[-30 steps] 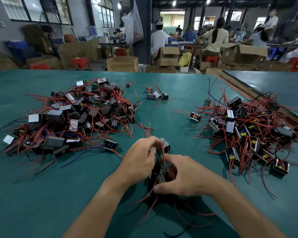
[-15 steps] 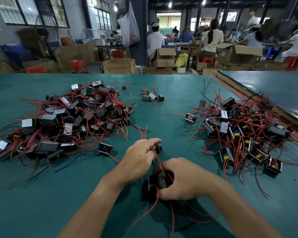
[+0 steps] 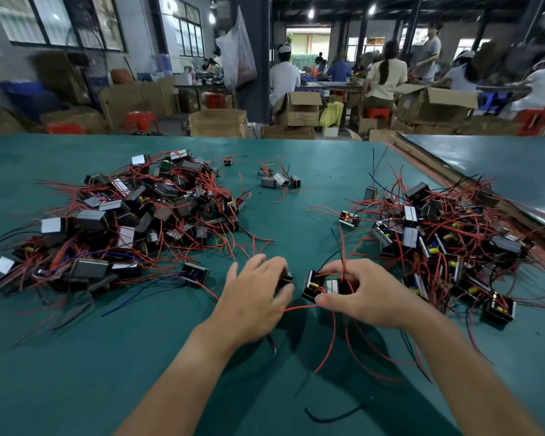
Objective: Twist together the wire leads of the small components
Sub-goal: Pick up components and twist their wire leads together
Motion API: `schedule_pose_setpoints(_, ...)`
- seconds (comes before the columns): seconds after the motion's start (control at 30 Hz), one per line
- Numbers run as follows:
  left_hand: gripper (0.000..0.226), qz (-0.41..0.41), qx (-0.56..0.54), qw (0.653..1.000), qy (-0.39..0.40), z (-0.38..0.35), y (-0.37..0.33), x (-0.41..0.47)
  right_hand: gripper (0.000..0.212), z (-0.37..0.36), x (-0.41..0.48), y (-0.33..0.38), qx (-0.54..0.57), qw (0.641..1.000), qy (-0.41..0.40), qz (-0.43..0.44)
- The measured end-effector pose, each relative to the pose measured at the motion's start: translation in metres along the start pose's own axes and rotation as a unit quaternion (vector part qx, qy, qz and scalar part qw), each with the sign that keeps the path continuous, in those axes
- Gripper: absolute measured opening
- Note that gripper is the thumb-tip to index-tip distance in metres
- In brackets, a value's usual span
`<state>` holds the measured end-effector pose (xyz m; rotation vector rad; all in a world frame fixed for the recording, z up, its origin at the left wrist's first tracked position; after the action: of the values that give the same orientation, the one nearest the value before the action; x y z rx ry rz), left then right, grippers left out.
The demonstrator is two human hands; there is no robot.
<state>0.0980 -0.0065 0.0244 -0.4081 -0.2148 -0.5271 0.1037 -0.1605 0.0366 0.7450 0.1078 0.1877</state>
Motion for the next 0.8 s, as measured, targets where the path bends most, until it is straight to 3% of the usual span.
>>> schedule_pose_setpoints(0.13,0.024,0.0,0.045,0.999,0.028,-0.005,0.002,-0.004,0.022,-0.013,-0.005,0.005,-0.027,0.998,0.048,-0.001)
schedule_pose_setpoints(0.27,0.019,0.062,0.064,0.996,0.011,0.002,0.024,-0.008,0.019,-0.02,-0.007,0.0,-0.05,0.996,0.077,-0.014)
schedule_pose_setpoints(0.47,0.029,0.179,0.089,0.976,-0.08,0.043,0.073,-0.023,0.034,-0.012,-0.004,-0.004,-0.031,0.998,0.046,-0.031)
schedule_pose_setpoints(0.6,0.025,0.128,0.008,0.974,-0.188,0.064,0.053,-0.018,0.025,-0.008,-0.002,0.0,-0.015,0.999,0.033,-0.02)
schedule_pose_setpoints(0.67,0.023,0.078,-0.107,0.979,-0.158,0.046,0.025,-0.011,0.022,-0.012,-0.005,0.004,-0.007,0.999,0.048,-0.011)
schedule_pose_setpoints(0.8,0.045,0.015,-0.254,0.967,-0.01,-0.007,-0.019,-0.002,0.017,-0.01,-0.007,0.012,0.032,0.998,0.051,0.0)
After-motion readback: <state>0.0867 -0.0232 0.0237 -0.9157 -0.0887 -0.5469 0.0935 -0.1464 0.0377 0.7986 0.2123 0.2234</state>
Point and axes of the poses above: each hand's wrist, its own x-axis towards the middle knuckle, its own z-axis out of the back of the hand, y = z × x, the point moved 10 cm from there along x, towards the middle knuckle, and after that the axes turned 11 degrees about -z, right-handed, at the moved point
